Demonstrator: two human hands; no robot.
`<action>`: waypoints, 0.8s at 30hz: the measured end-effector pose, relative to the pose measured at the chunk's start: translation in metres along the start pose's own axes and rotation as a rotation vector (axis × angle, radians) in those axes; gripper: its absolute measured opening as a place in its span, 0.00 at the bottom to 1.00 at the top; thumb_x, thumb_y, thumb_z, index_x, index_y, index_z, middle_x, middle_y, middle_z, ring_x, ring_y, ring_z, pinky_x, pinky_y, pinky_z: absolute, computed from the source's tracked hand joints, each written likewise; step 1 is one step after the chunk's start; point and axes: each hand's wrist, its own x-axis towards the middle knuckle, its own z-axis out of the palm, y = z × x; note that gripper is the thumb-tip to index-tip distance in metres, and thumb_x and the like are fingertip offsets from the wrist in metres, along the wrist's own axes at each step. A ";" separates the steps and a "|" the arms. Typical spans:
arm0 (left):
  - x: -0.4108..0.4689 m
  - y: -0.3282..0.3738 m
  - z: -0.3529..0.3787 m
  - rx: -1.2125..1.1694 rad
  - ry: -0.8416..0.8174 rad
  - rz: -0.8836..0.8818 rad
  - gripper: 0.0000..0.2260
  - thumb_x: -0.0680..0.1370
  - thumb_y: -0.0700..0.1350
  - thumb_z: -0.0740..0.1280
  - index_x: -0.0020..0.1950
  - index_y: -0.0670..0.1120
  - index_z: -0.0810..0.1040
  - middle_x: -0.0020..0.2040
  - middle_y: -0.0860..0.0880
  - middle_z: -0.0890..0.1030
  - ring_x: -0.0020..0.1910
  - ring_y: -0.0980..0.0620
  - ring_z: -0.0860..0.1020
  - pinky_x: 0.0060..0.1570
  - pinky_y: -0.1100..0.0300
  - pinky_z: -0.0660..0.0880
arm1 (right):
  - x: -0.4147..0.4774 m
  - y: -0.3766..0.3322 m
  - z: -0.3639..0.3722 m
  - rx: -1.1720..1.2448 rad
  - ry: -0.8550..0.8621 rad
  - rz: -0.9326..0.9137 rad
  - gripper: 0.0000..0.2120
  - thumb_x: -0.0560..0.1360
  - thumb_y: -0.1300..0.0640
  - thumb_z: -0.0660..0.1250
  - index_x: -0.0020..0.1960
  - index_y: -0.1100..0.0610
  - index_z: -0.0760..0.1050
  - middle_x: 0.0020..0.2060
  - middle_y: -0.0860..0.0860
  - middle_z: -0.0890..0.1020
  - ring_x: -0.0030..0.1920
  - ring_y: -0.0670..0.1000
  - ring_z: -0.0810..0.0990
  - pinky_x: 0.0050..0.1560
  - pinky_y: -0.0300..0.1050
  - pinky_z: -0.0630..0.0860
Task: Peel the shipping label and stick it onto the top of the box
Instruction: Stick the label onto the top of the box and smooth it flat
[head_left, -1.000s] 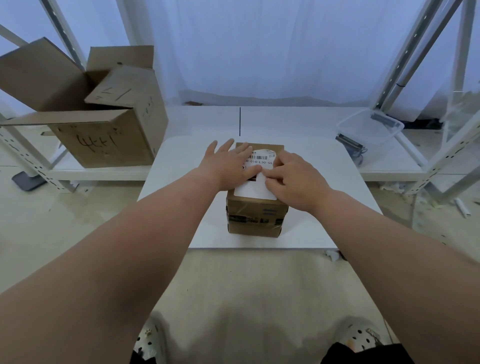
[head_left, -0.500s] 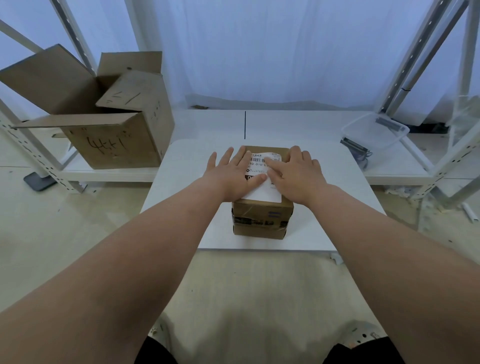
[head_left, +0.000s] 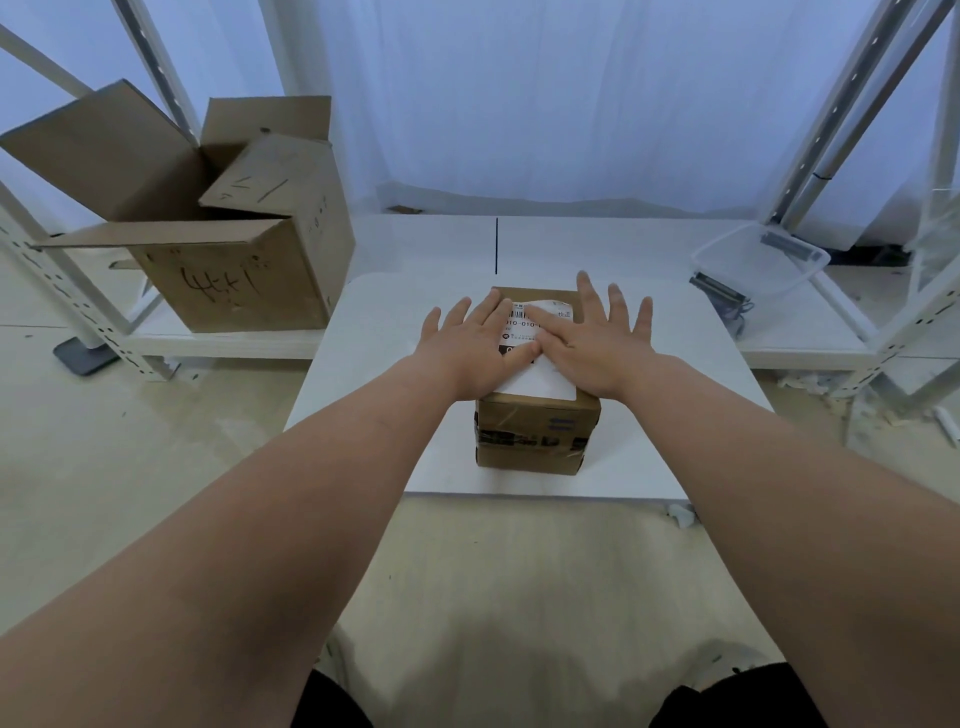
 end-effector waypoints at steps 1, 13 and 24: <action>0.000 0.000 0.000 -0.004 0.001 -0.002 0.32 0.78 0.66 0.45 0.78 0.52 0.44 0.79 0.55 0.43 0.78 0.48 0.44 0.74 0.44 0.41 | 0.000 -0.001 0.000 -0.002 -0.009 0.009 0.21 0.80 0.38 0.40 0.73 0.30 0.45 0.76 0.49 0.34 0.75 0.60 0.33 0.69 0.67 0.29; 0.000 0.003 0.000 0.062 -0.009 -0.025 0.34 0.77 0.67 0.42 0.78 0.50 0.43 0.79 0.53 0.43 0.78 0.49 0.44 0.74 0.43 0.38 | -0.004 0.015 0.004 0.041 -0.051 0.182 0.37 0.70 0.25 0.42 0.75 0.37 0.39 0.77 0.53 0.36 0.76 0.61 0.37 0.69 0.69 0.33; 0.011 0.023 -0.002 0.042 -0.050 0.147 0.33 0.79 0.65 0.46 0.78 0.49 0.43 0.79 0.53 0.43 0.77 0.55 0.42 0.75 0.49 0.40 | -0.001 0.016 0.000 0.562 -0.145 0.074 0.24 0.83 0.50 0.45 0.77 0.47 0.44 0.75 0.55 0.60 0.71 0.58 0.64 0.66 0.46 0.61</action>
